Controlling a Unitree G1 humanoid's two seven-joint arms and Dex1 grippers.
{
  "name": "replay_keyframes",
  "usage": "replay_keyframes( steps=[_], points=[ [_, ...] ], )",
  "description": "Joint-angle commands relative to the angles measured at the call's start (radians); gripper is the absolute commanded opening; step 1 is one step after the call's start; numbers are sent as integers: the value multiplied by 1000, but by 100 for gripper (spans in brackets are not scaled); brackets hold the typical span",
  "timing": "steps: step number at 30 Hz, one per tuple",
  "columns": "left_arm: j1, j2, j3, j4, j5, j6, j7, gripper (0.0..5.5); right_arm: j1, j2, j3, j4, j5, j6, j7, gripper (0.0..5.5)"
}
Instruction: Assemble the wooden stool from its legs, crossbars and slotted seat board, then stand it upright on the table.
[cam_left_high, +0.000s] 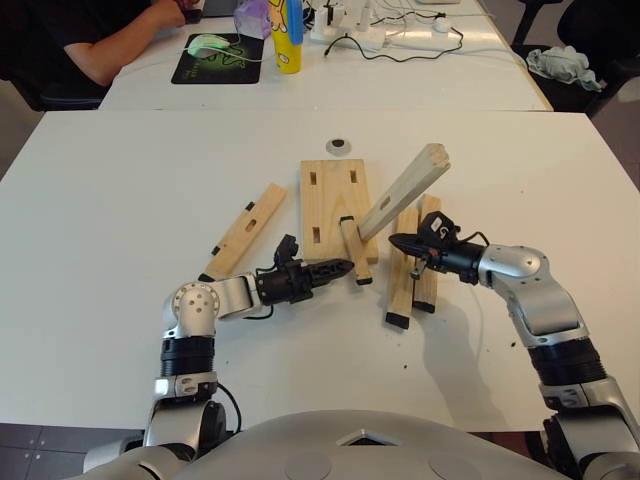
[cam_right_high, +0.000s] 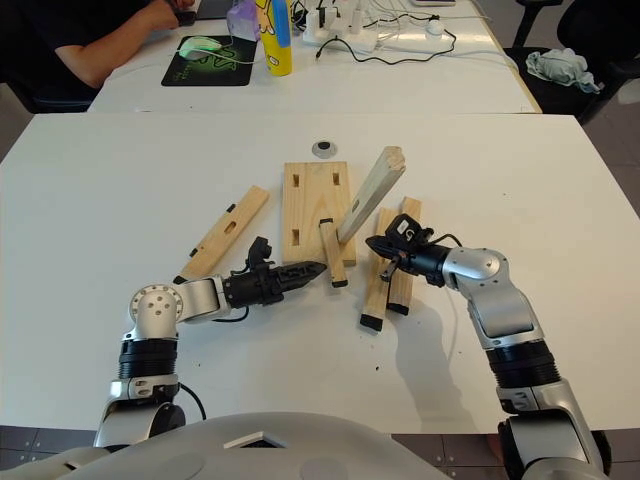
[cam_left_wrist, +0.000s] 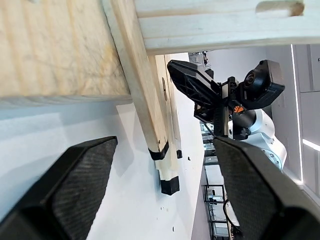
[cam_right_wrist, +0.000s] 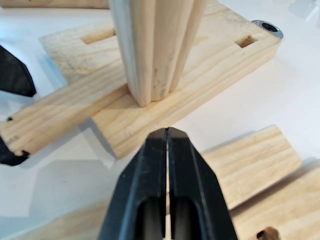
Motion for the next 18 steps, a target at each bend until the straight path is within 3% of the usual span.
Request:
replay_keyframes(
  steps=[1,14,18],
  points=[
    [-35,-10,-28,29,40,-23,-1,356,-21,11,4,-7,-7,0,-7,0],
    [-57,-64,-67,57,88,-79,-2,356,-35,27,17,-5,-9,7,-4,0],
    [-61,-75,-74,57,101,-97,0,300,-34,25,13,-3,-8,6,-3,0]
  ],
)
